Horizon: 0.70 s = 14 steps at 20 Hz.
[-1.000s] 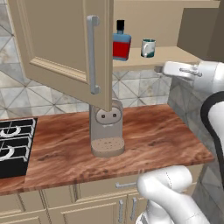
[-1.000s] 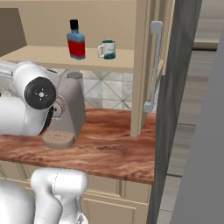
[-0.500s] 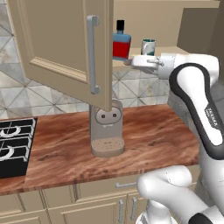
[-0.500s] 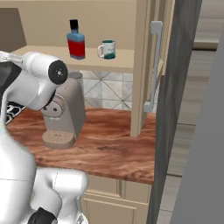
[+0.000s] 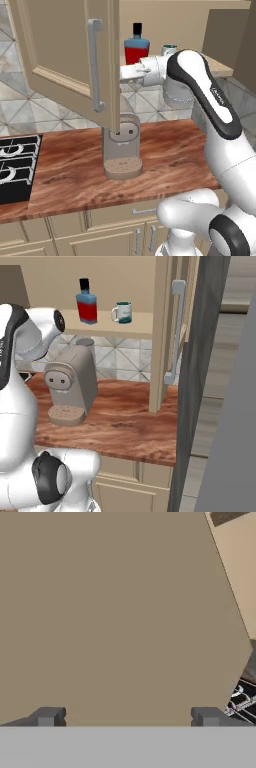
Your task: Open the cabinet directly in front. Then move the liquor and the mug to the dining counter with the candle on it.
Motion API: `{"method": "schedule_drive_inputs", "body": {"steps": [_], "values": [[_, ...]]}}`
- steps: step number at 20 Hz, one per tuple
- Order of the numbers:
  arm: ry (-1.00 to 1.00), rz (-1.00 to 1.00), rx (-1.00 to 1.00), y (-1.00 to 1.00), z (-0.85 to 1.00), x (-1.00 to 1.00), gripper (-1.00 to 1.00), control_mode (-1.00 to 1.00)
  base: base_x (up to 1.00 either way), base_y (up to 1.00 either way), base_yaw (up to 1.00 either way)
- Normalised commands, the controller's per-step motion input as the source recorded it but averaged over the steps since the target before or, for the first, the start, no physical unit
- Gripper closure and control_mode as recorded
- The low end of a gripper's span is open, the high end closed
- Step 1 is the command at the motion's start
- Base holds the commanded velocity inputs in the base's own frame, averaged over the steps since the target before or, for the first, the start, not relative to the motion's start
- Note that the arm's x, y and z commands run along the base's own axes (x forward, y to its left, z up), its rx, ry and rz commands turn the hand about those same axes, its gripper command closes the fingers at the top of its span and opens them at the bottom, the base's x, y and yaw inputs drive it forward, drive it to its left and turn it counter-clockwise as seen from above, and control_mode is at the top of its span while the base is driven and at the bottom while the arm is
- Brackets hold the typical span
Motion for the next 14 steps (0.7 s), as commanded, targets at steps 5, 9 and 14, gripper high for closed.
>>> {"method": "schedule_drive_inputs", "body": {"steps": [5, 9, 14], "values": [[-0.01, 0.48, -0.07, 1.0, -0.03, -0.06, -1.0, -1.0, 0.0, 0.0, 0.0], [-0.1, 0.41, -0.04, 1.0, -0.2, 0.0, -1.0, -1.0, 0.0, 0.0, 0.0], [-0.12, 0.16, 0.03, 0.76, -0.19, 0.0, -1.0, -1.0, 0.0, 0.0, 0.0]]}}
